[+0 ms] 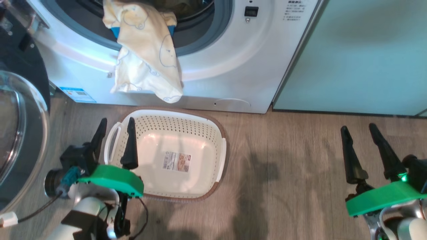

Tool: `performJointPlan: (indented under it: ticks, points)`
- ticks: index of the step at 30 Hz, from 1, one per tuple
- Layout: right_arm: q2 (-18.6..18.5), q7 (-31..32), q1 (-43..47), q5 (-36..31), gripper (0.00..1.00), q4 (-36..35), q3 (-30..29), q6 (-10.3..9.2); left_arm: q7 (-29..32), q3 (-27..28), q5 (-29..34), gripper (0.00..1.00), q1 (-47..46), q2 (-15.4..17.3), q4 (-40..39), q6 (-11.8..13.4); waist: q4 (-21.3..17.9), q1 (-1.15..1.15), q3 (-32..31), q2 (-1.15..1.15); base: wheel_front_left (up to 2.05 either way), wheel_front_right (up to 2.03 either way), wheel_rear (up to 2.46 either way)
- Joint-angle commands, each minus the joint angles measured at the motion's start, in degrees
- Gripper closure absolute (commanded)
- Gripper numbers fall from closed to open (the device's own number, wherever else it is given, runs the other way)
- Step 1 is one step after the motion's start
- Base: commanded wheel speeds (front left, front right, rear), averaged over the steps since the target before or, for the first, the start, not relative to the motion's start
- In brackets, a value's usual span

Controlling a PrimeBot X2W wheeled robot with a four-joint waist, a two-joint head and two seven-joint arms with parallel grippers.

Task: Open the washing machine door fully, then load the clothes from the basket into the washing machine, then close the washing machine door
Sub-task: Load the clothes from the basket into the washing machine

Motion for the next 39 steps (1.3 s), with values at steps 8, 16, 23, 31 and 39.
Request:
performJointPlan:
  ticks: [8,16,23,31,39]
  points:
    - [-0.5,0.8,1.4,-0.1,0.0,-2.7,1.2,0.21,0.4,1.8,0.6,0.0,1.1,2.0,-3.1,1.2,-0.2,0.01,-2.2,0.0,0.0,0.0,0.0]
    - [-0.2,1.0,2.4,0.1,0.0,-2.8,1.6,0.21,0.8,1.4,0.5,0.0,1.9,2.3,-3.6,1.5,-0.8,0.01,-3.5,0.0,0.0,0.0,0.0]
    - [-0.5,1.1,2.3,-0.2,0.0,-3.5,1.8,0.21,0.7,1.3,0.0,0.0,1.8,2.2,-3.4,1.2,-0.9,0.01,-3.4,0.0,0.0,0.0,0.0]
    - [-0.9,0.9,1.5,-0.6,0.0,-4.7,1.8,0.21,0.6,1.2,-0.1,0.0,0.4,2.0,-2.5,0.7,-1.7,0.01,-2.5,0.0,0.0,0.0,0.0]
    - [-1.0,0.8,0.0,-0.5,0.0,-5.8,2.0,0.21,1.2,0.6,-0.6,0.0,-4.5,1.7,1.2,-1.0,-3.0,0.01,1.4,0.0,0.0,0.0,0.0]
